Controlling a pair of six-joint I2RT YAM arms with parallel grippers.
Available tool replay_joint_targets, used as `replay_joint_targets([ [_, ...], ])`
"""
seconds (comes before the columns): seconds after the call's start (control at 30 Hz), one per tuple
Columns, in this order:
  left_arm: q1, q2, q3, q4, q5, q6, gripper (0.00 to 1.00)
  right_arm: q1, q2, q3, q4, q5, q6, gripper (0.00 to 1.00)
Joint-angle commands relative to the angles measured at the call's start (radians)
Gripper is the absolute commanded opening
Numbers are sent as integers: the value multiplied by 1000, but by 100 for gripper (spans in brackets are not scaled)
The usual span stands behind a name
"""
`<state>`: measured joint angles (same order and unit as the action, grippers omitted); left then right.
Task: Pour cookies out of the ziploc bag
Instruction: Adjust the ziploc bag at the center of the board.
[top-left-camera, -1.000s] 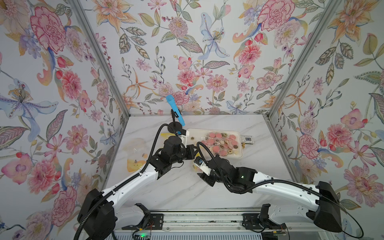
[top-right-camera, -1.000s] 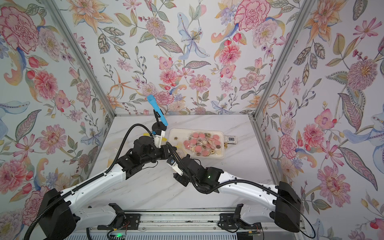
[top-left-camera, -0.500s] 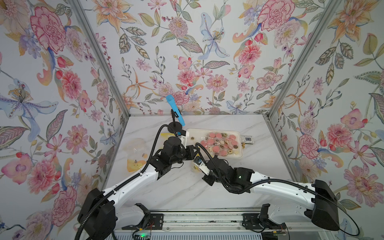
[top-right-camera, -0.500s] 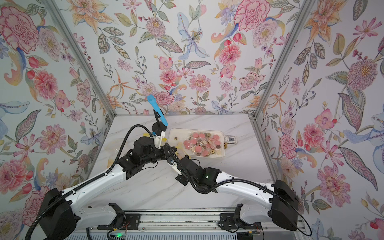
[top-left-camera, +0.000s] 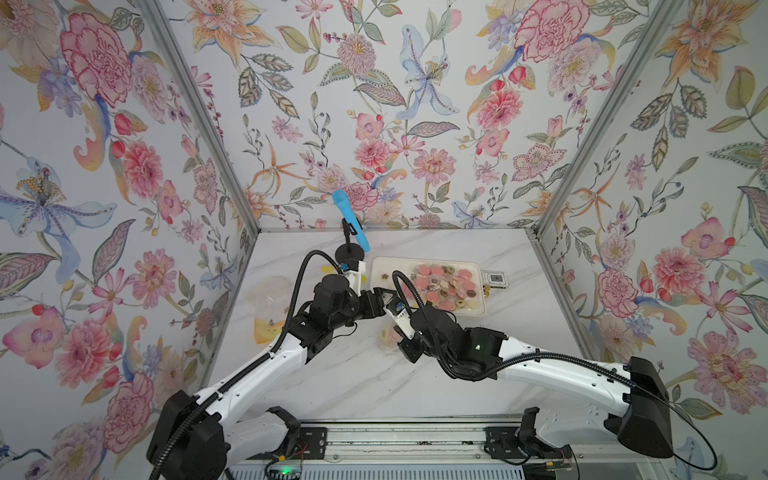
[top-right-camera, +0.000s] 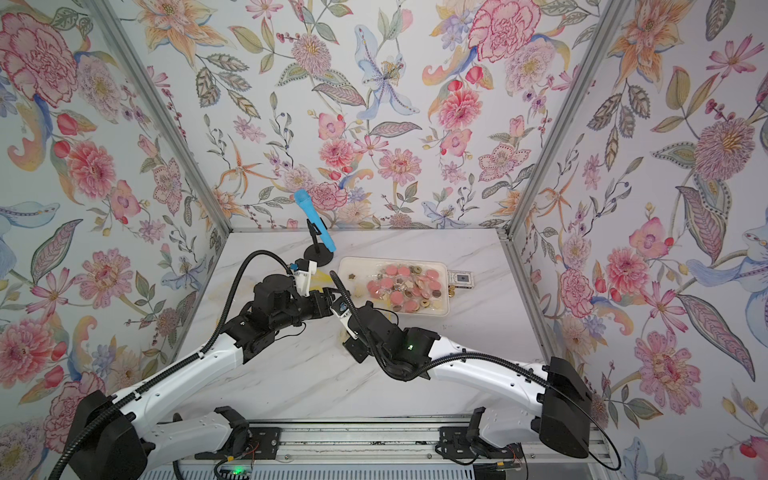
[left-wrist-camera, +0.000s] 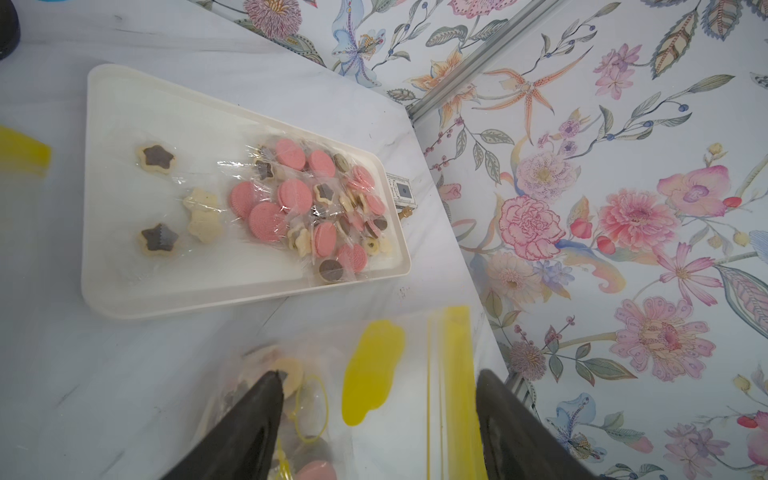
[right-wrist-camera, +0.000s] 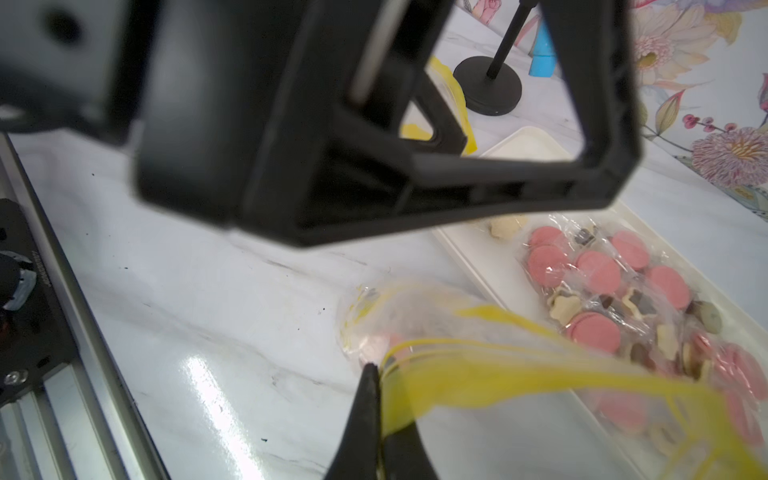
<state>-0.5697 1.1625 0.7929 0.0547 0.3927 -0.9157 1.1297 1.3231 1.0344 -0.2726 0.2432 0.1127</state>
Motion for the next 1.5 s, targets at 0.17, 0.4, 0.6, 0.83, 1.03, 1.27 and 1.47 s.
replay_joint_targets([
  [0.17,50,-61,-76,-21,45,36,78,-144,-15,37,-48,-127,255,0],
  [0.4,49,-56,-227,86,110,-14,75,-289,-50,-102,-8,-208,367,0],
  [0.6,49,-43,-322,172,122,-68,72,-313,-134,-194,76,-265,351,0],
  [0.83,50,4,-388,263,113,-123,65,-337,-250,-323,190,-311,306,0],
  [1.03,50,54,-443,353,123,-169,55,-370,-280,-356,208,-337,315,0],
  [1.27,48,132,-471,510,138,-234,48,-371,-262,-349,222,-355,314,0],
  [1.47,44,194,-467,593,147,-265,43,-370,-259,-346,225,-350,313,0],
])
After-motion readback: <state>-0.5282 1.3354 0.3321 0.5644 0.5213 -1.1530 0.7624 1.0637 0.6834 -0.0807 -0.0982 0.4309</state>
